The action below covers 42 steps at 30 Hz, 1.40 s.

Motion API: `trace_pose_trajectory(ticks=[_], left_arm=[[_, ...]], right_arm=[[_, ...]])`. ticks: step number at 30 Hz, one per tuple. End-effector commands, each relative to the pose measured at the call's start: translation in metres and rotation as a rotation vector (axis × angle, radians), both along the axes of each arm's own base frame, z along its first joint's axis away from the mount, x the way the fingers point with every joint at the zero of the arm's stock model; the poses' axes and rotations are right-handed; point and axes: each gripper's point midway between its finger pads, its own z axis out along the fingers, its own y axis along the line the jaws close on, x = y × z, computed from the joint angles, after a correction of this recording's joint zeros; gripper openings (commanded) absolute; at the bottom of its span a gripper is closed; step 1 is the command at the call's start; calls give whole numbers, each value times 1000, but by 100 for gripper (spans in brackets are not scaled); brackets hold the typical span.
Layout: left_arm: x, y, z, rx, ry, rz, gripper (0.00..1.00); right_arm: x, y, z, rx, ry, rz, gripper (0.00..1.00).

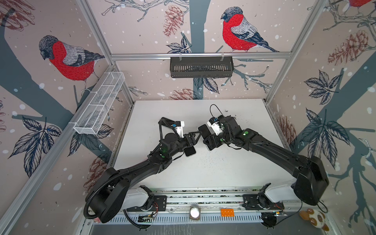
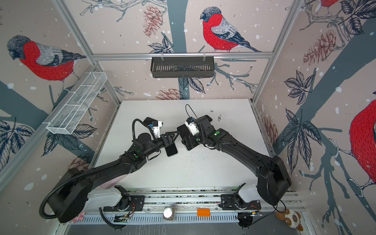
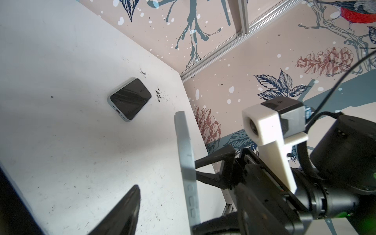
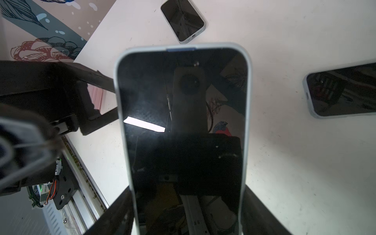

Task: Take the phone out of the phone case
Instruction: Pass the phone.

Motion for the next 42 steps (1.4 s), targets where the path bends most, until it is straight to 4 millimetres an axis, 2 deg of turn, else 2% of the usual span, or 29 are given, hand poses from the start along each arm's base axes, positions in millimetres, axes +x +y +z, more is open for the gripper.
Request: trace_pose_trajectory(ticks=[1, 6, 20, 22, 25, 28, 31, 36, 40, 42], left_arm=[[-1, -8, 13, -49, -28, -42, 70], [-1, -14, 14, -62, -28, -64, 64], [2, -16, 8, -37, -11, -68, 25], [2, -16, 8, -38, -10, -64, 19], [3, -14, 13, -50, -18, -55, 12], [6, -8, 22, -71, -33, -30, 4], [10, 3, 38, -103, -61, 13, 1], [16, 29, 74, -203, -122, 95, 0], [15, 50, 108, -306, -192, 144, 0], [12, 57, 126, -355, -228, 158, 0]], right_arm=[[1, 11, 14, 59, -33, 29, 53], [-3, 14, 13, 60, -27, 43, 51], [0, 15, 11, 46, -37, 28, 51], [1, 14, 11, 44, -41, 18, 55], [3, 11, 15, 52, -55, -5, 65], [1, 9, 28, 100, -86, -26, 83], [-2, 2, 54, 173, -147, -57, 100], [-12, -22, 110, 346, -289, -143, 99], [-23, -45, 142, 482, -345, -219, 99], [-28, -55, 150, 542, -344, -252, 99]])
